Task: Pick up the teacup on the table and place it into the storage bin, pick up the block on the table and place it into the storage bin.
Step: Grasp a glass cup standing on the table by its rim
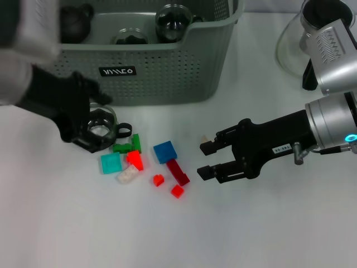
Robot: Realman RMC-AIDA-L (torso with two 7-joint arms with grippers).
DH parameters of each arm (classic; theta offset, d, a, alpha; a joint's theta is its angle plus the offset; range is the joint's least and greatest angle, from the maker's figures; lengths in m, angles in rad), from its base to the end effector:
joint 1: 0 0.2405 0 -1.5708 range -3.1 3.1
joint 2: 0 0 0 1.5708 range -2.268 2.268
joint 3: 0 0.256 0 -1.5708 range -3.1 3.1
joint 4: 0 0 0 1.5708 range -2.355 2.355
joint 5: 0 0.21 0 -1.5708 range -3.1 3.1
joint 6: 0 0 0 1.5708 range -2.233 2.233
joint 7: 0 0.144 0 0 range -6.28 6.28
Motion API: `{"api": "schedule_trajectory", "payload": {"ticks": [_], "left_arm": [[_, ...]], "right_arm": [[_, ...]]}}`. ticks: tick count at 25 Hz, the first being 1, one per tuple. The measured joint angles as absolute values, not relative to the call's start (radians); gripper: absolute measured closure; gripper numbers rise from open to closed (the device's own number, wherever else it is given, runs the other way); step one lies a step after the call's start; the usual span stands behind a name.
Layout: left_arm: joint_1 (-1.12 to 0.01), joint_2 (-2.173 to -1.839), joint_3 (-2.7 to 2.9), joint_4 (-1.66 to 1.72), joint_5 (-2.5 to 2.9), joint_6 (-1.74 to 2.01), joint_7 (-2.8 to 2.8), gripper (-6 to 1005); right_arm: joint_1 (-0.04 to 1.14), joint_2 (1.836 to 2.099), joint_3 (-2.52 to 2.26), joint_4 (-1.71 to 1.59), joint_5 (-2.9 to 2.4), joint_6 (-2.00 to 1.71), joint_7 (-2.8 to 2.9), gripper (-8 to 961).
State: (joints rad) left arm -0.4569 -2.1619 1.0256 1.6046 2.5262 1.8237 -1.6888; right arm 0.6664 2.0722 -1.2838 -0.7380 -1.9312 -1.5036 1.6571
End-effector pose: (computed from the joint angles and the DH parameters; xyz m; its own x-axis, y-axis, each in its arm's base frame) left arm -0.1974 0.3129 0.0571 0.9665 0.0941 -0.2386 0.0321 -0.9674 -0.2514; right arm 0.1861 0.3294 -0.0627 0.9393 -0.2999 -0.1666 -0.2789 -0.9503 0.1382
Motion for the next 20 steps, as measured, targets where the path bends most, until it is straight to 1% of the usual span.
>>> {"api": "schedule_trajectory", "payload": {"ticks": [5, 20], "left_arm": [[-0.422, -2.169, 1.161, 1.573, 2.649, 1.715, -1.694, 178], [-0.434, -2.169, 1.218, 1.438, 2.796, 1.585, -1.688, 190]], "right_arm": [[0.669, 2.075, -1.284, -0.719, -1.931, -1.492, 1.658, 366], [0.67, 2.08, -1.282, -0.713, -1.926, -1.488, 1.66, 366]]}}
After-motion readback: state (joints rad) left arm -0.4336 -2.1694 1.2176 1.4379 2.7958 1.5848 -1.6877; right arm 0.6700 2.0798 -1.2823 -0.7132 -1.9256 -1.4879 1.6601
